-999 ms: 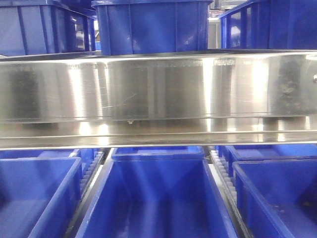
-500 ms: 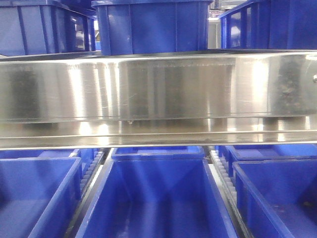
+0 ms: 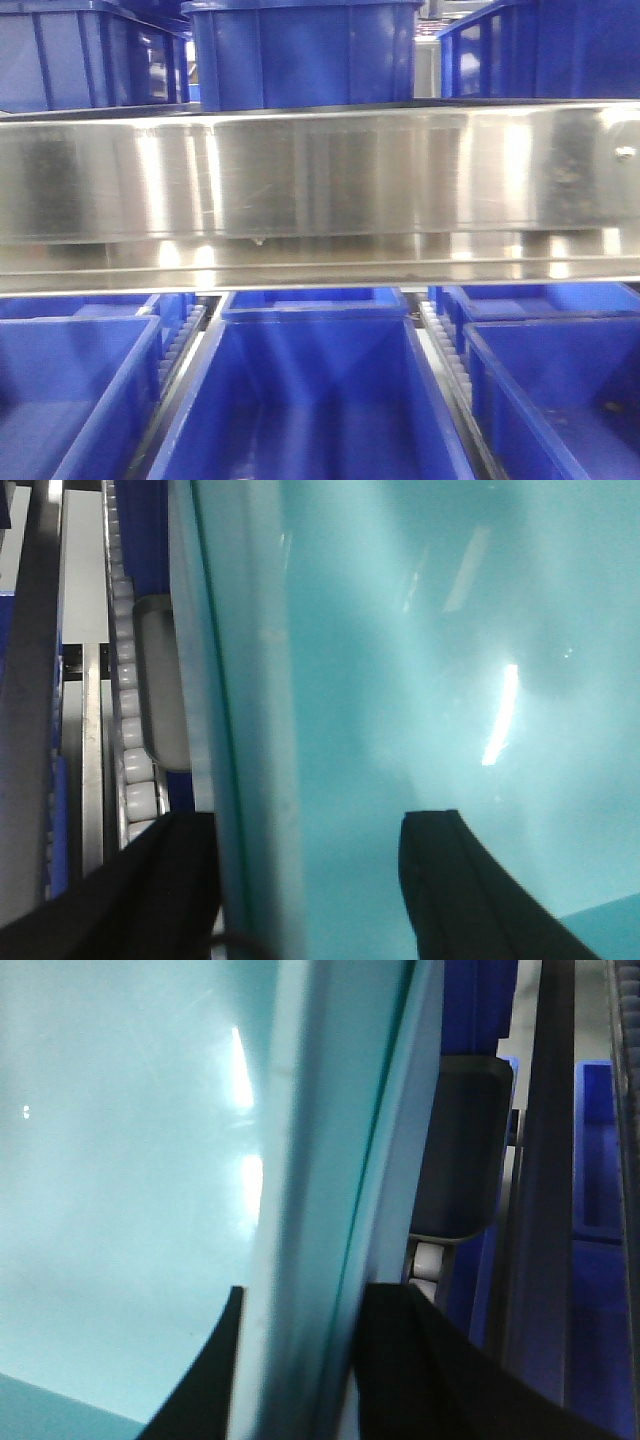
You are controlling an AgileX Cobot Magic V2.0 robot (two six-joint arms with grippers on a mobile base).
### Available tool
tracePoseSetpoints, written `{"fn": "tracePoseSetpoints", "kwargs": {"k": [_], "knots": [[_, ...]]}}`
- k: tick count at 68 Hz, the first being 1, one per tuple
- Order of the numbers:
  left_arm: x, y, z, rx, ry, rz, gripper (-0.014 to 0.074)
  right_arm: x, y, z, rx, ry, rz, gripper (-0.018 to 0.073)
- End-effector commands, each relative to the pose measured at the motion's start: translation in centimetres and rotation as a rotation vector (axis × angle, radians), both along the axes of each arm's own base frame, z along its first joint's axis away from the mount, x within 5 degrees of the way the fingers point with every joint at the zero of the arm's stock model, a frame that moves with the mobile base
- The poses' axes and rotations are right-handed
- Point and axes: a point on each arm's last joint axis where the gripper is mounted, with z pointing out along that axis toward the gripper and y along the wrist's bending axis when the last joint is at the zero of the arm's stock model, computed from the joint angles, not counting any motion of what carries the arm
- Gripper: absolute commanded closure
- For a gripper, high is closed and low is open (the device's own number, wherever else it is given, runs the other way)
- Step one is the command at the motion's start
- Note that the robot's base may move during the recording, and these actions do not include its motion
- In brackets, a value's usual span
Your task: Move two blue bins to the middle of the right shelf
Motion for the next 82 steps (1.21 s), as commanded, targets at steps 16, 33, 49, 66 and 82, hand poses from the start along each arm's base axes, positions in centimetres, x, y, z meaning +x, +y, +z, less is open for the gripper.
{"fn": "tracePoseSetpoints", "kwargs": {"k": [16,33,49,66,82], "knots": [[-0.3,0.3,1.4,-0.012,-0.107,-0.011,0.0707,0.0,-0.7,1.7,0.012,-0.129,-0.034,0.0713],[-0.1,0.3,1.9,-0.036,-0.158,-0.004,0.0707,0.0,-0.7,1.7,0.012,-0.129,-0.034,0.0713],[-0.1,0.3,1.9,-0.039,-0.163,-0.003,0.0707,0.0,-0.7,1.7,0.012,-0.129,-0.034,0.0713],[0.1,0.2,2.4,-0.064,-0.216,0.005,0.0707,0.0,-0.7,1.7,0.012,-0.129,-0.034,0.0713],[0.2,0.2,2.8,-0.081,-0.252,0.010,0.0707,0.0,-0.7,1.7,0.012,-0.129,-0.034,0.0713]]}}
